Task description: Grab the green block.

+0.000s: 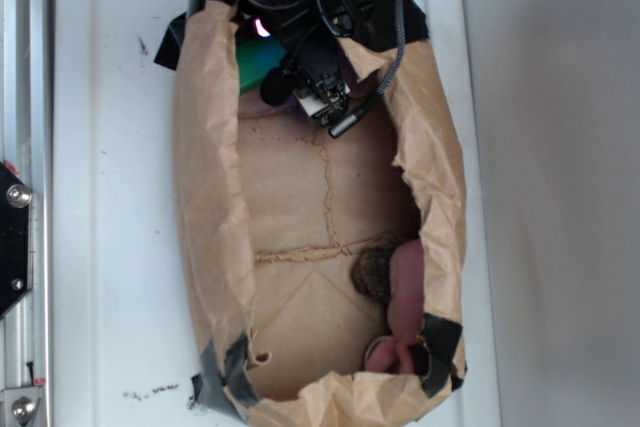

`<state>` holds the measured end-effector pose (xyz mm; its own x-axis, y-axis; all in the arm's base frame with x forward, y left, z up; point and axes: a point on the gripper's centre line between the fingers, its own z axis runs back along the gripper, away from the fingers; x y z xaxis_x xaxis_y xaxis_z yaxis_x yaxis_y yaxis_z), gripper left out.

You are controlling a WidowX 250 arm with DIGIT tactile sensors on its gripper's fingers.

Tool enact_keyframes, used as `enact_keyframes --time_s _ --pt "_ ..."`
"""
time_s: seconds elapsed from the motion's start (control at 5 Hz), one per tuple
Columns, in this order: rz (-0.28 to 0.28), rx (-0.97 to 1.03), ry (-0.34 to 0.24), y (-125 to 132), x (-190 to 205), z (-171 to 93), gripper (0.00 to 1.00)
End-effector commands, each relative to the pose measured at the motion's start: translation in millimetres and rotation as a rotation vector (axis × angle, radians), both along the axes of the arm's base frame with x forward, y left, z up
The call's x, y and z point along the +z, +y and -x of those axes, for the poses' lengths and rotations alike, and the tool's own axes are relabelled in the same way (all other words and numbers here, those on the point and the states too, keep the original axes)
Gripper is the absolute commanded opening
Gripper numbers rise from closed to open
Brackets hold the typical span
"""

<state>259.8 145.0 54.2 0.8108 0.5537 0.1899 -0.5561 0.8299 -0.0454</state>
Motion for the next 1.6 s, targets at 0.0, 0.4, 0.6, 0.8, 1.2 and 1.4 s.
enact_keyframes --time_s 0.0,0.4,0.6,0.8,1.2,1.4 --pt "-0.015 0.003 -0.064 10.0 30.1 -1.9 1.00" --pt "0.099 -0.026 -0.080 5.8 74.1 4.2 1.00" --pt "0.092 -0.049 -0.098 0.6 75.9 12.5 1.00" --pt "0.080 -0.089 -0.117 -5.6 74.2 26.0 1.00" --pt "0.053 -0.058 -0.125 0.9 63.8 16.8 1.00" --pt "0.057 -0.035 -0.117 11.1 64.1 9.3 1.00"
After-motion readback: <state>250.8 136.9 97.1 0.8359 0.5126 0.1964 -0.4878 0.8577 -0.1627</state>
